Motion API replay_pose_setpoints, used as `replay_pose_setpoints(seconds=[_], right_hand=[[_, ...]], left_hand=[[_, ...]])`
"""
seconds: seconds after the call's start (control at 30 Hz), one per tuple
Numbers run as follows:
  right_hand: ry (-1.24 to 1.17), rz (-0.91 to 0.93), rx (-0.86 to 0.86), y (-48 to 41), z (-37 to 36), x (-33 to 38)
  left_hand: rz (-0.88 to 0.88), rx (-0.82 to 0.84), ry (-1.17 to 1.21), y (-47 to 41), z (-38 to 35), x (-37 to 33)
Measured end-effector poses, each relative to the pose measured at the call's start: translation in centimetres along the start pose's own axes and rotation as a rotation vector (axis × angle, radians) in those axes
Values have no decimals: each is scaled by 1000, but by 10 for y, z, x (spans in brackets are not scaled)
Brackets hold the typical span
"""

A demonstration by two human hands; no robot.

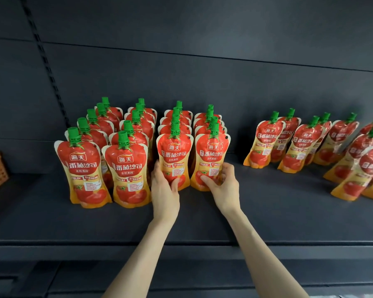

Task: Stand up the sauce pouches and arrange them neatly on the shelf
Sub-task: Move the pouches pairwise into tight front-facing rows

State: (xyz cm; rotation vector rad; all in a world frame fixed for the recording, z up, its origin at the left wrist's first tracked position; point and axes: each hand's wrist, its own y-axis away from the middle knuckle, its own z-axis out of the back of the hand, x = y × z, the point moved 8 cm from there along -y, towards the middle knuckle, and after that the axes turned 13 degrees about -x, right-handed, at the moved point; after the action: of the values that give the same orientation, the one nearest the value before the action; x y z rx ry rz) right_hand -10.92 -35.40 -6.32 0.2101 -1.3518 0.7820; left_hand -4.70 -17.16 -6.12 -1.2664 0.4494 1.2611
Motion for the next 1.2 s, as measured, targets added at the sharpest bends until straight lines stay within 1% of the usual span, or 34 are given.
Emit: replay_pose_setpoints(seconds=[0.23, 0.43, 0.83, 1.2], right_hand=[[15, 5, 4, -1, -3, -3], [13, -5, -2, -1, -2, -5], [-2, -14, 16, 0, -2, -2], [-14, -12, 29, 0, -1, 0]], left_hand=[[-7, -3, -59, 0, -2, 2], [-25, -23, -39, 1, 0, -2], [28, -46, -42, -2, -5, -6], [-25, -15, -95, -5, -7, -3]])
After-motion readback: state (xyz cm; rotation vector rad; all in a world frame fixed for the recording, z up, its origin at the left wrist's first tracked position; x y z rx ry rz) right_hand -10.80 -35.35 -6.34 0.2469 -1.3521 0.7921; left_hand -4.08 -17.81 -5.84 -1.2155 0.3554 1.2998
